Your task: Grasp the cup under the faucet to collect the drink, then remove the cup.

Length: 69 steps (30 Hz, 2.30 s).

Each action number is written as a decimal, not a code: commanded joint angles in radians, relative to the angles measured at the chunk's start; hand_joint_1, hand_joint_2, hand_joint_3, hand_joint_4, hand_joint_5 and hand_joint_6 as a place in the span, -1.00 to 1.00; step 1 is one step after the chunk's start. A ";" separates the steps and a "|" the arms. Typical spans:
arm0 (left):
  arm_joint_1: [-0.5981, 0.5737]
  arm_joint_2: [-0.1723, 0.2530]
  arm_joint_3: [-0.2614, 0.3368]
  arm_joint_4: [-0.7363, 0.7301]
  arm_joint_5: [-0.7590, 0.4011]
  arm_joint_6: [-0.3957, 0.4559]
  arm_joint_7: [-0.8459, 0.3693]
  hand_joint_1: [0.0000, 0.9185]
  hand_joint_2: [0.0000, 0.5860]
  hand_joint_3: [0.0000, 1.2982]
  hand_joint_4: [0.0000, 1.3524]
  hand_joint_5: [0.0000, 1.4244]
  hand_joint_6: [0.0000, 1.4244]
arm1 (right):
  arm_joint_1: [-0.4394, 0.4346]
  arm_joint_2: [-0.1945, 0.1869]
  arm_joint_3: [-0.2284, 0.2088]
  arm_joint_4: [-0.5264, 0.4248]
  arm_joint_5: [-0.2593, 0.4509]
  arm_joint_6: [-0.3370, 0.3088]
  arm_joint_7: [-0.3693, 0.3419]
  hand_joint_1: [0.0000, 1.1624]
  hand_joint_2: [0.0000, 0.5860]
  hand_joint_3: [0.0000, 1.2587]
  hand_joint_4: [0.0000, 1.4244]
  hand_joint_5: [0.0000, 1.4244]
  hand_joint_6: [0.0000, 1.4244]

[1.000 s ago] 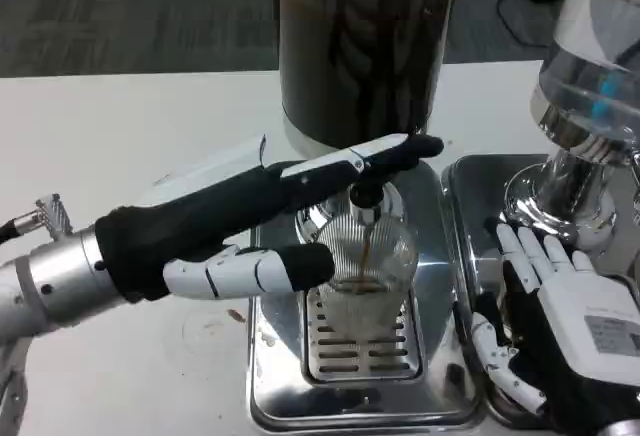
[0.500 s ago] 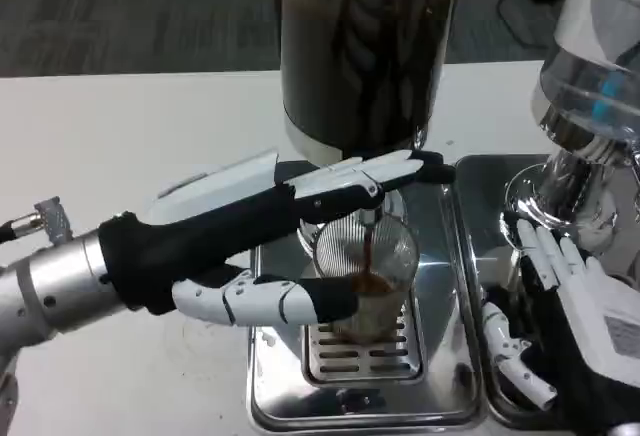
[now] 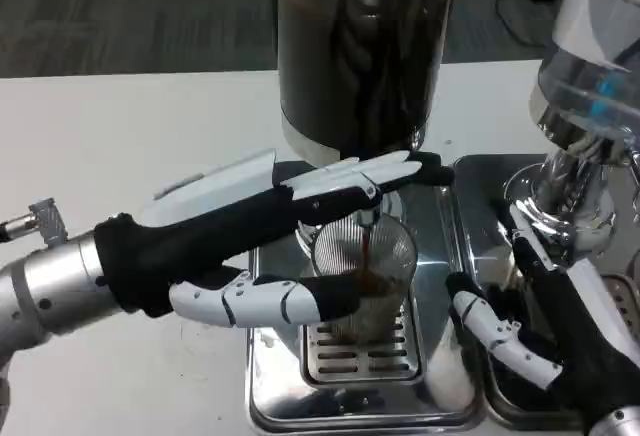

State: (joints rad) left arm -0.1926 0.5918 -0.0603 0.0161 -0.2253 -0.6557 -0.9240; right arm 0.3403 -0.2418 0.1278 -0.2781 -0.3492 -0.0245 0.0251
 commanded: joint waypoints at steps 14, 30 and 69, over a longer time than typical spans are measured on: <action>0.029 0.017 -0.018 -0.045 0.011 0.036 0.000 -1.00 -0.13 -0.89 -1.00 -0.97 -1.00 | -0.053 -0.044 0.008 -0.027 0.037 0.061 0.130 0.04 -0.44 -1.00 -1.00 -1.00 -1.00; 0.054 0.036 -0.003 -0.069 0.015 0.047 0.029 -1.00 -0.12 -0.85 -1.00 -0.95 -1.00 | -0.120 -0.011 0.050 0.054 -0.001 0.060 0.101 0.28 -0.54 -1.00 -1.00 -1.00 -1.00; 0.226 -0.039 0.216 -0.058 0.213 -0.023 0.402 -1.00 -0.17 -0.91 -1.00 -1.00 -1.00 | -0.243 0.047 0.094 0.288 0.086 -0.089 0.111 0.26 -0.58 -1.00 -1.00 -1.00 -0.88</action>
State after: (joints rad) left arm -0.0089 0.5760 0.1189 -0.0404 -0.0519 -0.6542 -0.5851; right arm 0.1072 -0.2053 0.2081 -0.0119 -0.2815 -0.0940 0.1199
